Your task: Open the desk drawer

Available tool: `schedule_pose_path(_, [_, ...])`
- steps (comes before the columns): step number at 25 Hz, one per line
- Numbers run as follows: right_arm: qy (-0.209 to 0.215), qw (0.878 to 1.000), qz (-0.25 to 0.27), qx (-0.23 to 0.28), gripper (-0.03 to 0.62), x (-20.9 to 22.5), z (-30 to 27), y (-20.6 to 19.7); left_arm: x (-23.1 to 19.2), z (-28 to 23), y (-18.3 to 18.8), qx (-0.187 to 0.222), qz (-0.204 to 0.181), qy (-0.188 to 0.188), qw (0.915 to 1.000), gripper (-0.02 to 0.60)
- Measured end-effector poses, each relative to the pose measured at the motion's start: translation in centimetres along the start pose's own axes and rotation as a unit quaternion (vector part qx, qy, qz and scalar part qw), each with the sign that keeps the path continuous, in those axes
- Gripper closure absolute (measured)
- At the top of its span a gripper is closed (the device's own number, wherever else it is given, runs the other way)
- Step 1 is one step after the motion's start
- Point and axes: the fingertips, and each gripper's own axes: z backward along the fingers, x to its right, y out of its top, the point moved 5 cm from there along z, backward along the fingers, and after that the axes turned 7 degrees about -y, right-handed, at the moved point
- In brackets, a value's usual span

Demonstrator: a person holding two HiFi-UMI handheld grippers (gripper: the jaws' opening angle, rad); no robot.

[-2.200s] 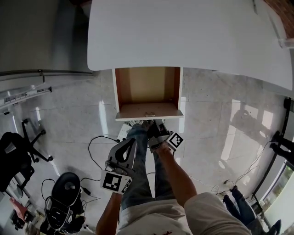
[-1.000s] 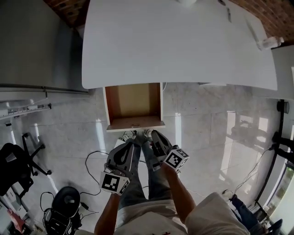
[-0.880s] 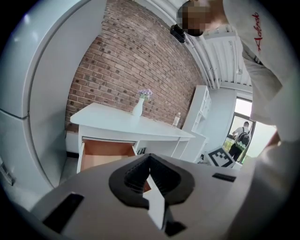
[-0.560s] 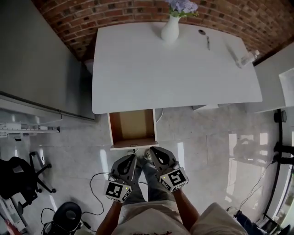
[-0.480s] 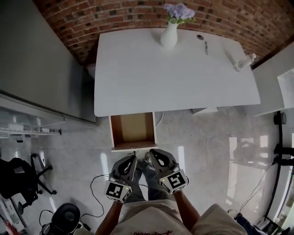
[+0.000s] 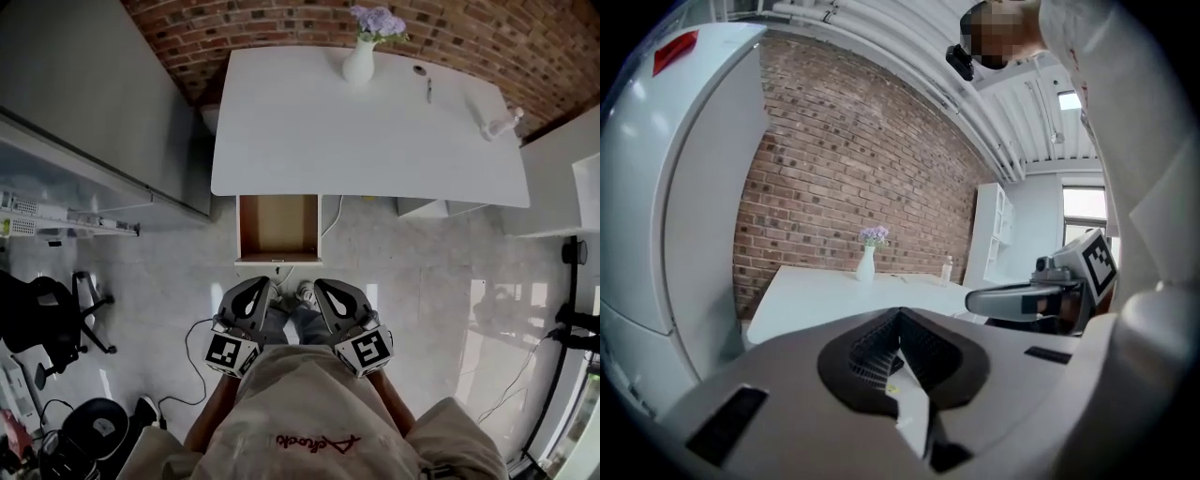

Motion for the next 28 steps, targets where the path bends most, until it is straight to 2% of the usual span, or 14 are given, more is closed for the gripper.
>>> schedule_pose_path(11, [0.016,1.000,0.006,-0.019,0.577,1.1,0.9,-0.1,1.2,-0.2,-0.2,0.006,0.015,0.035,0.9993,0.569])
schedule_pose_path(21, [0.017,1.000,0.002,-0.009,0.577,-0.6,0.9,1.0,0.8,-0.2,2.1,0.019,-0.002,0.035,0.9992,0.569])
schedule_pose_path(28, [0.009,1.000,-0.002,-0.016,0.577,-2.3,0.6,0.7,0.9,2.0,1.1,0.009,0.006,0.028,0.9995,0.569])
